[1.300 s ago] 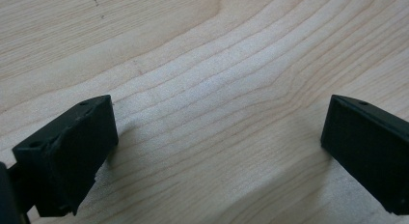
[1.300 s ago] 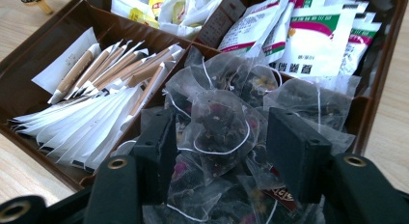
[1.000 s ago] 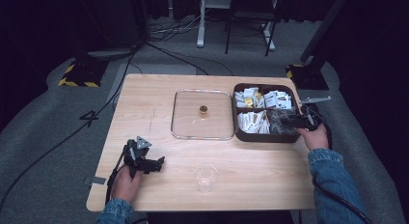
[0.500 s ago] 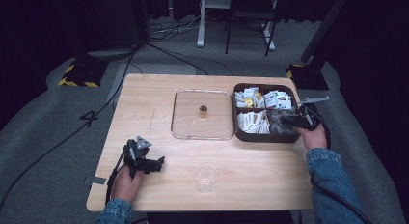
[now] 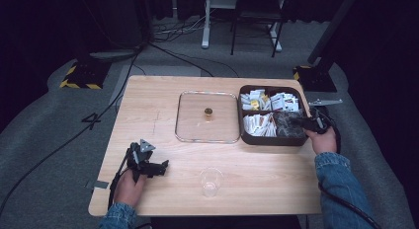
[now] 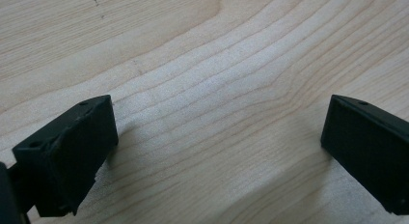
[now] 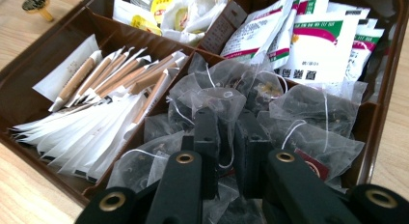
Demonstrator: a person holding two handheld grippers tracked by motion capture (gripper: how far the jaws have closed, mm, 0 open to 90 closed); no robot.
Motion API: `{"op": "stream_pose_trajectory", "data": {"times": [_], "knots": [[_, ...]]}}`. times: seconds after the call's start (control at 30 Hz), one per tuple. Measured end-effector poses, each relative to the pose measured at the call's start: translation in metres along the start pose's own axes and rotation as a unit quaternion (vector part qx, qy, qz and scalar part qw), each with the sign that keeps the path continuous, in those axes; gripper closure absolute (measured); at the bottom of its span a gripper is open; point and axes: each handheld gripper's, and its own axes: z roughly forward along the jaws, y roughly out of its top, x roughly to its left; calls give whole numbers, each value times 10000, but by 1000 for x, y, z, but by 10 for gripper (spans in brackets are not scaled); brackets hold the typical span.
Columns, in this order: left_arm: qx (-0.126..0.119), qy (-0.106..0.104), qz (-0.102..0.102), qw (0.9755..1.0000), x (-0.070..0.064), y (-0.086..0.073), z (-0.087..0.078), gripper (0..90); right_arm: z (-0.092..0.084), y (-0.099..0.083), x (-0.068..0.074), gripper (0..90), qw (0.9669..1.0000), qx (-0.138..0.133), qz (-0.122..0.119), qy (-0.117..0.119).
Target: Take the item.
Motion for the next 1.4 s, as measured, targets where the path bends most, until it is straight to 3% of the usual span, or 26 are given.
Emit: {"op": "stream_pose_trajectory", "data": {"times": [0.3,0.57,0.63,0.77,0.87,0.9,1.4], "knots": [[6,2,8,10000,0,0,0,0,-14,2,3,828,9992,-336,75,218],[0,1,0,10000,0,0,0,0,-29,6,12,829,9964,-687,72,499],[0,0,-1,10000,0,0,0,0,-36,7,18,829,9936,-886,55,699],[0,1,0,10000,0,0,0,0,-44,9,27,830,9908,-1042,-14,866],[-1,1,-1,10000,0,0,0,0,-51,12,39,830,9882,-1144,-163,1000],[0,1,-1,10000,0,0,0,0,-57,14,47,830,9861,-1224,-253,1099],[0,-1,-1,10000,0,0,0,0,-92,19,102,832,9759,-1458,-743,1440]]}}
